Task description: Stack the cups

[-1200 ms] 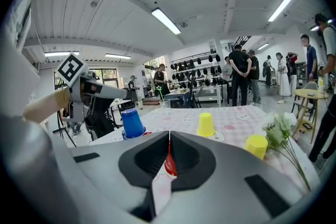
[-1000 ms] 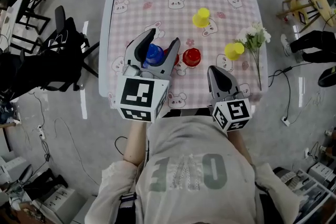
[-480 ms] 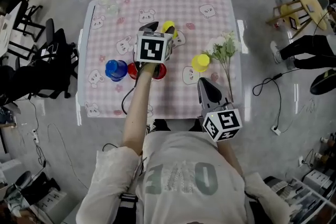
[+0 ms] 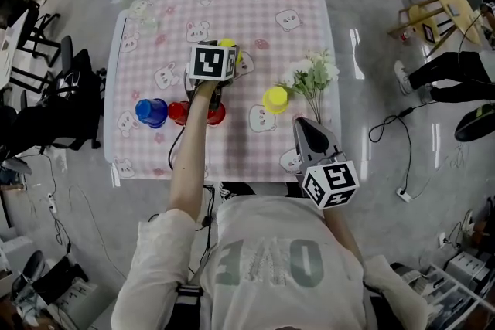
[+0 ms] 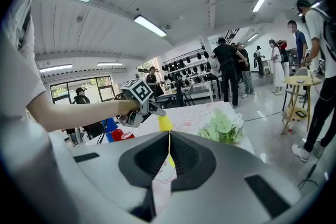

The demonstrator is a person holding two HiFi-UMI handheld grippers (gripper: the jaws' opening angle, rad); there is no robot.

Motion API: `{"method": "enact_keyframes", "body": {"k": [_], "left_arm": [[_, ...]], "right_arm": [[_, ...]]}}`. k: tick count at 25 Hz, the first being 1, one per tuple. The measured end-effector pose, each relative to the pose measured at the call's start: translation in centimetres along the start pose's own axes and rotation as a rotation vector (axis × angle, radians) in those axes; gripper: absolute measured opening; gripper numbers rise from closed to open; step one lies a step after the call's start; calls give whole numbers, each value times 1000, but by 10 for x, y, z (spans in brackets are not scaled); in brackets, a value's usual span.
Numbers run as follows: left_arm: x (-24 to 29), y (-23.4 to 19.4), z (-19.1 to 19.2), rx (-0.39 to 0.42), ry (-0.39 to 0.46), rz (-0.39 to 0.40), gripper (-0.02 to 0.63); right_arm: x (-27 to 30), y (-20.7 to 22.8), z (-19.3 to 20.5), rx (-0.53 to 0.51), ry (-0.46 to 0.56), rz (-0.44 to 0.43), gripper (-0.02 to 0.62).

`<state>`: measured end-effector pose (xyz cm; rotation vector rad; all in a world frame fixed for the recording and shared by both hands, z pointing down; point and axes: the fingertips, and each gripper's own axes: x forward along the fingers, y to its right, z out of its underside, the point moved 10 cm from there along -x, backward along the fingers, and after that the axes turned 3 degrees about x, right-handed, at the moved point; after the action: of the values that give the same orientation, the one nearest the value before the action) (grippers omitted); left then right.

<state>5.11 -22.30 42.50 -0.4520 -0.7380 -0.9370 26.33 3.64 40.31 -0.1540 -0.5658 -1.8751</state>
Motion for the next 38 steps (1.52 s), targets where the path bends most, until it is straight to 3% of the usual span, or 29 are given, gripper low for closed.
{"method": "enact_keyframes", "body": {"k": [7,13,19,24,28,38], "left_arm": [[-13,2,-1,25,27,-62,201],[-88,12,-5,40,205,-58,200],[-175,17,20,86,320,-78,198],[-211,10,48,104,268,-112,196],[-215,-3,71,40,241,-102,196],[-205,-9,103,33,174,-104,198]], "right_arm": [[4,16,-12,-6,18,-14,29],[19,-5,-12,-29,4,-118,29],[37,-38,-6,-67,-35,-235,29],[52,-61,-9,-94,-43,-303,29],[58,-74,-10,-107,-47,-330,29],[64,-81,-9,-115,-65,-328,29]]}}
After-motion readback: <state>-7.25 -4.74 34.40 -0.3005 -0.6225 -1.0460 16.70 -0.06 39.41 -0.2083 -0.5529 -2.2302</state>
